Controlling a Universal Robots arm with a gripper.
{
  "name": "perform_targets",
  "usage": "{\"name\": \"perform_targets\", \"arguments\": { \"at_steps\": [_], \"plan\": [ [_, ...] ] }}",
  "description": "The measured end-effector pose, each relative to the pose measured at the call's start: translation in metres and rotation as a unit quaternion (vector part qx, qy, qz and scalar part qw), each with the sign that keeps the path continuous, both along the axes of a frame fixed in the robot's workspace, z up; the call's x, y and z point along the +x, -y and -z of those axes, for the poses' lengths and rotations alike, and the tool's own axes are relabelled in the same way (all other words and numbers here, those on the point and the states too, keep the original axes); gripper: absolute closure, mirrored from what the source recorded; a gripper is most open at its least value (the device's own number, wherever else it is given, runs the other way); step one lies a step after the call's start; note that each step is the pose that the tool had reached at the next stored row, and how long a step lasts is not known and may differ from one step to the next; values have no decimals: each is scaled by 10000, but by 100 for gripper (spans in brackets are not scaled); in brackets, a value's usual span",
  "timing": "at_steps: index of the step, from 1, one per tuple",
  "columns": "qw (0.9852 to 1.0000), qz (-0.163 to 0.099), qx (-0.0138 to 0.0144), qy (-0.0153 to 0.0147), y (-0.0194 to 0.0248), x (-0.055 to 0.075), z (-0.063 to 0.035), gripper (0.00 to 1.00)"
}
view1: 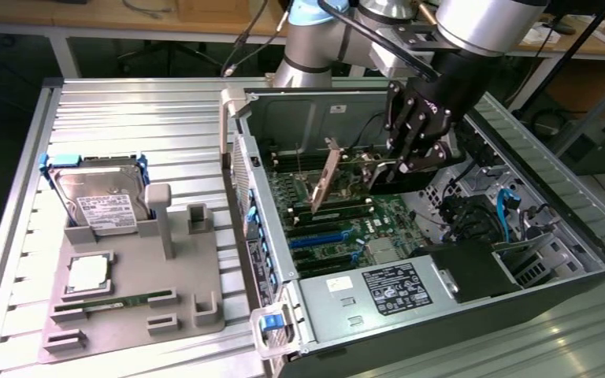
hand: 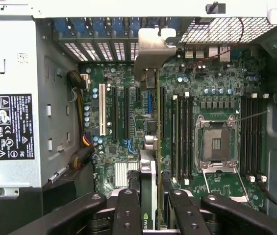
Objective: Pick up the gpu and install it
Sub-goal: 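Insert the gpu into the slot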
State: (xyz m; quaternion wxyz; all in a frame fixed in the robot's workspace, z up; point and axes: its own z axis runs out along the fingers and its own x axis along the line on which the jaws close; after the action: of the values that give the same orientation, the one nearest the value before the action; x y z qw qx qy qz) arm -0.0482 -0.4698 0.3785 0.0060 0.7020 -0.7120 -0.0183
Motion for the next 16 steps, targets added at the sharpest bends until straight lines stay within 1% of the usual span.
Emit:
{"name": "perform_targets", "arguments": {
  "at_steps": [5, 16],
  "plan": [
    [10000, 0, 1, 0, 0, 0, 45, 73],
    [10000, 0, 1, 0, 0, 0, 78, 73]
  ]
}}
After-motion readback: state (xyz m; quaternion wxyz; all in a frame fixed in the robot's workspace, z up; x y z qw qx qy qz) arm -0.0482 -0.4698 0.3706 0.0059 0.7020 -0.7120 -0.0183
